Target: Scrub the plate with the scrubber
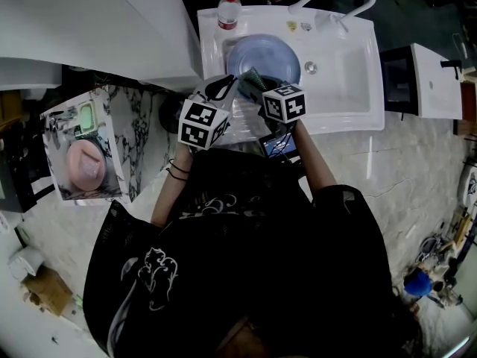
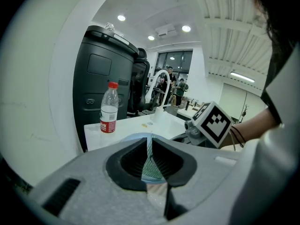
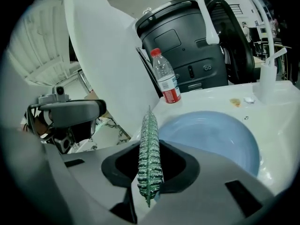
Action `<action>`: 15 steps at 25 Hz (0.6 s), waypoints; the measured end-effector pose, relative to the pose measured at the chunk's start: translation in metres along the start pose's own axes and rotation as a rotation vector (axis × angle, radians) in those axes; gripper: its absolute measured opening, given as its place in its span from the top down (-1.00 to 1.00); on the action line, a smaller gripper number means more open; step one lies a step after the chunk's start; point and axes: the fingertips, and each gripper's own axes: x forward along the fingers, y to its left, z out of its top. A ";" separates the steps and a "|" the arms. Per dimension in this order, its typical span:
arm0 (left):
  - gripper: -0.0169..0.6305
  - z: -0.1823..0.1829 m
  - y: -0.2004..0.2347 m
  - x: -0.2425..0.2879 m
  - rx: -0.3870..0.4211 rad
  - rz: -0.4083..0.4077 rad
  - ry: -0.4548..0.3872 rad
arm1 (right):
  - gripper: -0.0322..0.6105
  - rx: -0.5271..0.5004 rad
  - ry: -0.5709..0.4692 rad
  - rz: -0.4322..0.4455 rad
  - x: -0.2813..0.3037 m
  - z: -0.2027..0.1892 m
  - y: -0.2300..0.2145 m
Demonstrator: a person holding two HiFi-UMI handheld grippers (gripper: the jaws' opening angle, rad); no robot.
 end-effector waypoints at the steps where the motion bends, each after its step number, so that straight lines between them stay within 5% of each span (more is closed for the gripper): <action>1: 0.84 -0.001 -0.001 0.000 0.002 -0.002 0.002 | 0.62 0.000 -0.006 -0.018 -0.002 0.004 -0.008; 10: 0.85 -0.005 -0.005 -0.003 0.006 -0.009 0.012 | 0.62 -0.146 0.001 -0.304 -0.036 0.047 -0.121; 15: 0.84 -0.007 -0.008 -0.005 0.006 -0.007 0.017 | 0.62 -0.248 0.035 -0.364 -0.034 0.056 -0.152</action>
